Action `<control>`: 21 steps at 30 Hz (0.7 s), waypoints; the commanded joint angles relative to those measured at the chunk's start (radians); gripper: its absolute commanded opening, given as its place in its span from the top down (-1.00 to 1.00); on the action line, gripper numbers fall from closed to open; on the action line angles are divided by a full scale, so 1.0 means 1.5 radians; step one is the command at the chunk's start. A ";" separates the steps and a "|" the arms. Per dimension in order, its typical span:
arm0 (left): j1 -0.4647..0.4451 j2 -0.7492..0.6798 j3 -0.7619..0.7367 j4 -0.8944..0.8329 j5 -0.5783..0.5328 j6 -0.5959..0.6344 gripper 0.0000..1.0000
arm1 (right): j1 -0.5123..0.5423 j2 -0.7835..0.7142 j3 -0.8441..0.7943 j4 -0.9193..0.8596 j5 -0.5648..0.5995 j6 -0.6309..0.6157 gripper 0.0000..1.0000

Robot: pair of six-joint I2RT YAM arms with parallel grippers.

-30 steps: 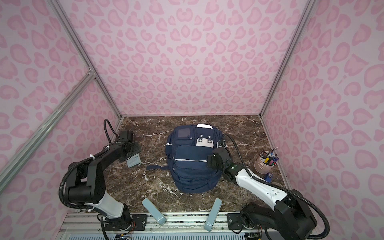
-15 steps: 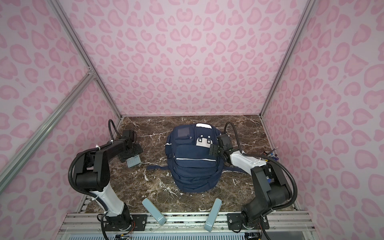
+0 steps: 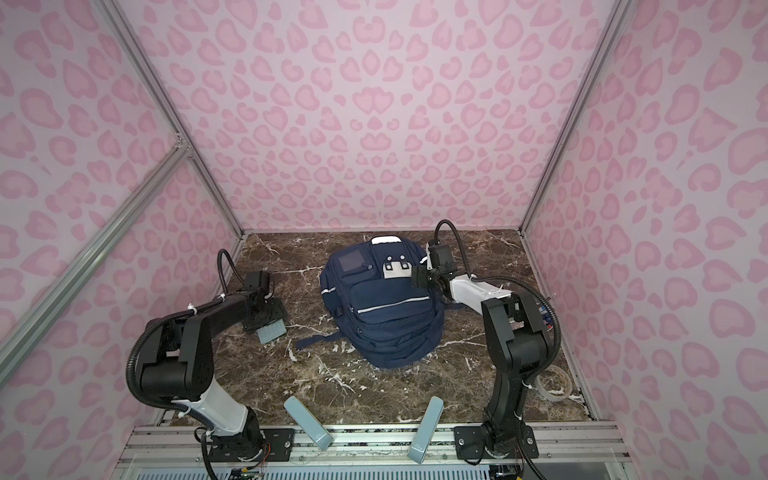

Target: Pack the student bag

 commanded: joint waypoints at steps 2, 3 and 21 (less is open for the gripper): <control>-0.043 -0.027 -0.063 -0.004 0.134 -0.047 -0.24 | 0.000 0.012 0.036 -0.020 0.013 -0.041 -0.84; -0.058 -0.037 -0.072 -0.001 0.131 -0.053 -0.24 | 0.000 0.007 0.037 -0.014 0.012 -0.041 -0.86; -0.106 -0.097 -0.106 0.001 0.169 -0.056 -0.58 | 0.238 -0.192 -0.024 -0.143 -0.034 -0.005 -0.98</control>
